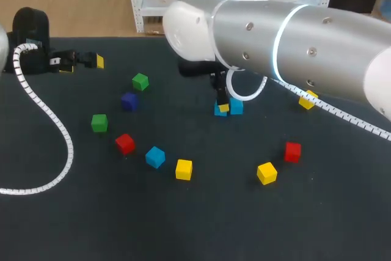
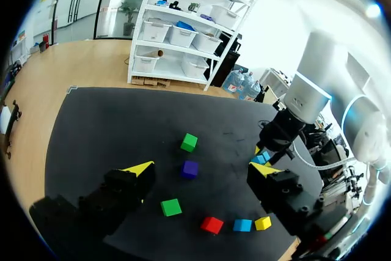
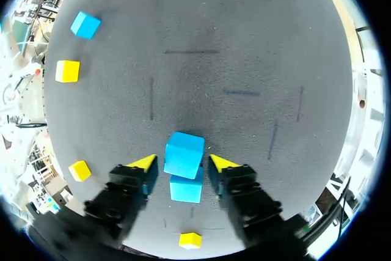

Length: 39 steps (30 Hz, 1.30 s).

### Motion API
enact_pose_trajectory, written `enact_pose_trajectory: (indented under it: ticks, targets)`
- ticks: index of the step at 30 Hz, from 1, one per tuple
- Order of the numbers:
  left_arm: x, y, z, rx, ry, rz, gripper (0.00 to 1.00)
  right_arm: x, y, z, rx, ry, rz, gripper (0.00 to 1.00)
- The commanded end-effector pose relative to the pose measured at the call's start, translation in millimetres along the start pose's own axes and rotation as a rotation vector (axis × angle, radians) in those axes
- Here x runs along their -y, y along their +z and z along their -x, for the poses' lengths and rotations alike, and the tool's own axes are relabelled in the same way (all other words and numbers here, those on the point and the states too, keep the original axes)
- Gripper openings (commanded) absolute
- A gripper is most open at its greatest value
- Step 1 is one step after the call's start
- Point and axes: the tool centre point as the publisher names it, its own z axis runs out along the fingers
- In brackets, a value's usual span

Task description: Place the blue cubes, place green cubes on the blue cubes, place the yellow cubes on the green cubes, then place the red cubes on the yellow cubes, and place purple cube on the red cubes.

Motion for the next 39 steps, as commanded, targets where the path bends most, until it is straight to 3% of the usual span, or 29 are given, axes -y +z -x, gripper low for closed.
enact_pose_trajectory:
  ticks: [1, 20, 25, 27, 28, 32, 35, 39]
  targets:
    - [0.0, 0.0, 0.0, 0.0, 0.0, 0.0, 1.0, 2.1, -0.5, -0.4, 0.005, -0.002, 0.004, 1.0]
    - [0.0, 0.0, 0.0, 0.0, 0.0, 0.0, 1.0, 2.8, -4.5, 2.1, -0.007, -0.01, -0.028, 1.0]
    - [0.0, 0.0, 0.0, 0.0, 0.0, 0.0, 1.0, 2.8, -3.8, 3.5, -0.011, -0.017, -0.025, 0.78]
    - [0.0, 0.0, 0.0, 0.0, 0.0, 0.0, 1.0, 2.7, -3.2, 4.2, -0.015, -0.021, -0.024, 0.54]
    - [0.0, 0.0, 0.0, 0.0, 0.0, 0.0, 1.0, 2.9, -2.9, 4.3, -0.017, -0.022, -0.024, 0.47]
    - [0.0, 0.0, 0.0, 0.0, 0.0, 0.0, 1.0, 3.3, -2.8, 4.5, -0.02, -0.026, -0.023, 0.35]
    - [0.0, 0.0, 0.0, 0.0, 0.0, 0.0, 1.0, 3.3, -2.6, 4.5, -0.021, -0.028, -0.021, 0.35]
    - [0.0, 0.0, 0.0, 0.0, 0.0, 0.0, 1.0, 2.3, -1.0, 4.7, -0.023, -0.032, -0.016, 0.26]
